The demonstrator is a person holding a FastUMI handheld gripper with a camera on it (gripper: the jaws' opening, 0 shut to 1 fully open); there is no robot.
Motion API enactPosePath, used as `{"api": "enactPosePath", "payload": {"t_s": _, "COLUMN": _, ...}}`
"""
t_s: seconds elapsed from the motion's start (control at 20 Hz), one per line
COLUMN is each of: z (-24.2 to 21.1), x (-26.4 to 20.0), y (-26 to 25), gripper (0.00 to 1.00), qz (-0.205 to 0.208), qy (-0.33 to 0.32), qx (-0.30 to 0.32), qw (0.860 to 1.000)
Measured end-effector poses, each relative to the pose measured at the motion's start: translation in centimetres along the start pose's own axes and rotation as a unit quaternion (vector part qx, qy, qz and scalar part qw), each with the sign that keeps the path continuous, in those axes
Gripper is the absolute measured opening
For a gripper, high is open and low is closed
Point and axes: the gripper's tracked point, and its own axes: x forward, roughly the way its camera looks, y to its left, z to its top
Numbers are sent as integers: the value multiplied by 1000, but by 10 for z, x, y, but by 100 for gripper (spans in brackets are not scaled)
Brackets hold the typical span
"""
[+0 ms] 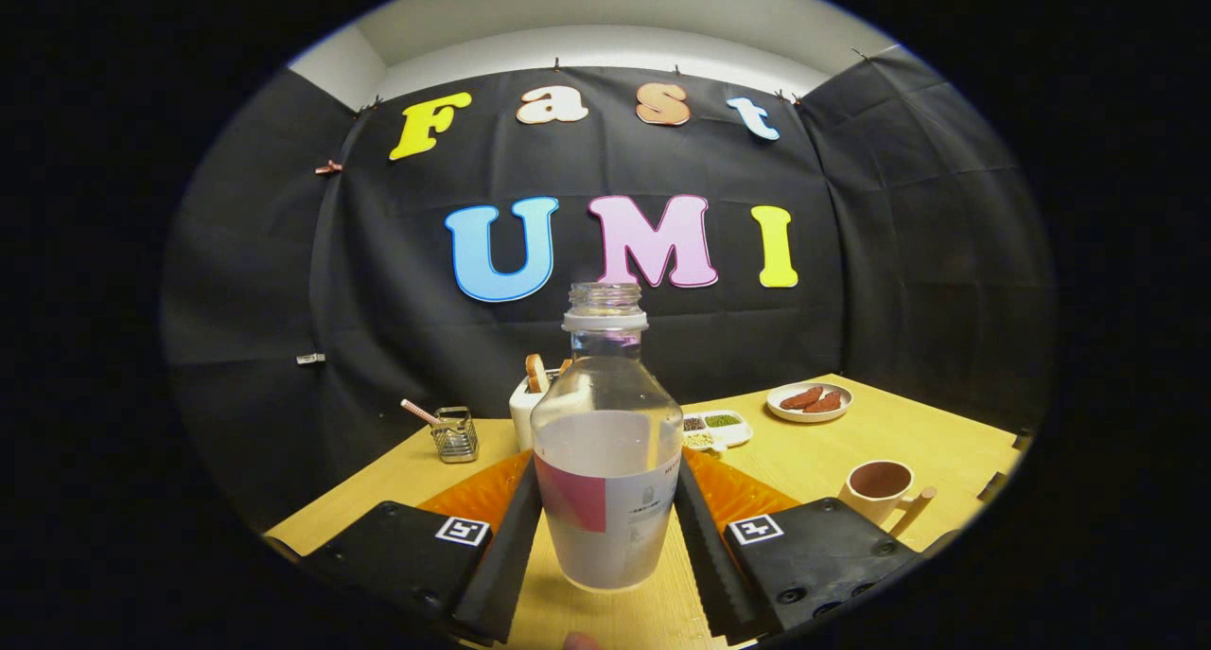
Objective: Take the bottle from table, then pour the juice into the cup, finally place the bottle on the coaster
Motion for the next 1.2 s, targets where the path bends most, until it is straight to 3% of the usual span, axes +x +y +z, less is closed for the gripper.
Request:
{"api": "enactPosePath", "payload": {"t_s": 0.25, "z": 0, "x": -1, "y": -33, "gripper": 76, "qz": 0, "qy": 31, "qx": 95, "qw": 995}}
{"api": "enactPosePath", "payload": {"t_s": 0.55, "z": -16, "x": 0, "y": -67, "gripper": 76, "qz": -3, "qy": 58, "qx": 202, "qw": 978}}
{"api": "enactPosePath", "payload": {"t_s": 0.85, "z": -33, "x": 7, "y": -80, "gripper": 76, "qz": -5, "qy": 89, "qx": 385, "qw": 918}}
{"api": "enactPosePath", "payload": {"t_s": 1.2, "z": -33, "x": 16, "y": -106, "gripper": 76, "qz": -28, "qy": 91, "qx": 488, "qw": 868}}
